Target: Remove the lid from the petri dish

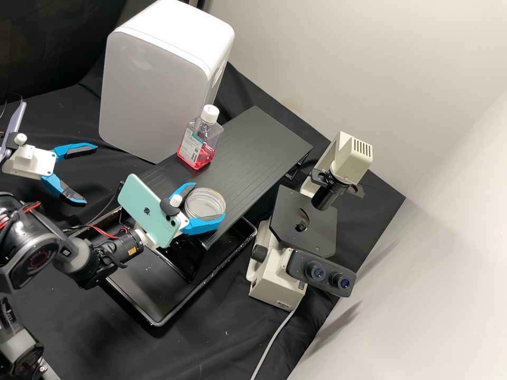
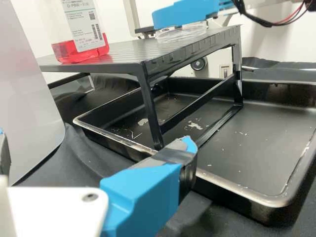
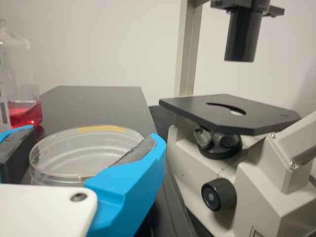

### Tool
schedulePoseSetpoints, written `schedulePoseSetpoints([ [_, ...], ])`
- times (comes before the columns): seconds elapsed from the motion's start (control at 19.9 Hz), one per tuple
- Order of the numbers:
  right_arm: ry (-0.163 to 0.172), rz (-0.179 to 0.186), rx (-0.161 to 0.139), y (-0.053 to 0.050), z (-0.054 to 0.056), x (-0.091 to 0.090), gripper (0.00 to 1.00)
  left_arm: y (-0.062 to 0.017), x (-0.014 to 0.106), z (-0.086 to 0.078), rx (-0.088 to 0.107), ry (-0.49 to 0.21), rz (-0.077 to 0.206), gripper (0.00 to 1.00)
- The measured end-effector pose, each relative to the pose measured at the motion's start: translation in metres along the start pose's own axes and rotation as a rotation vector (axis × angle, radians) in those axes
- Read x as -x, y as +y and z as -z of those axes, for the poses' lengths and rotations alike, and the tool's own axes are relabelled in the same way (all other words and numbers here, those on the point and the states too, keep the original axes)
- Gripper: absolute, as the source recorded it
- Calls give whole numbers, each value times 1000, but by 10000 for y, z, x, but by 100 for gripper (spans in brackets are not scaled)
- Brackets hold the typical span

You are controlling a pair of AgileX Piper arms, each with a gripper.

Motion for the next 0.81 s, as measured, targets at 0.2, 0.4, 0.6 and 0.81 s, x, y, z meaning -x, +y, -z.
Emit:
schedulePoseSetpoints([
  [0.2, 7, -19, -11, 52, 16, 32, 0, 0, 0, 0, 0, 0, 0, 100],
  [0.4, 13, -25, -27, 68, 31, 38, 0, 0, 0, 0, 0, 0, 0, 100],
  [0.6, 23, -35, -29, 93, 53, 47, 0, 0, 0, 0, 0, 0, 0, 100],
  [0.81, 83, -5, -38, 28, 197, 79, 0, 0, 0, 0, 0, 0, 0, 100],
])
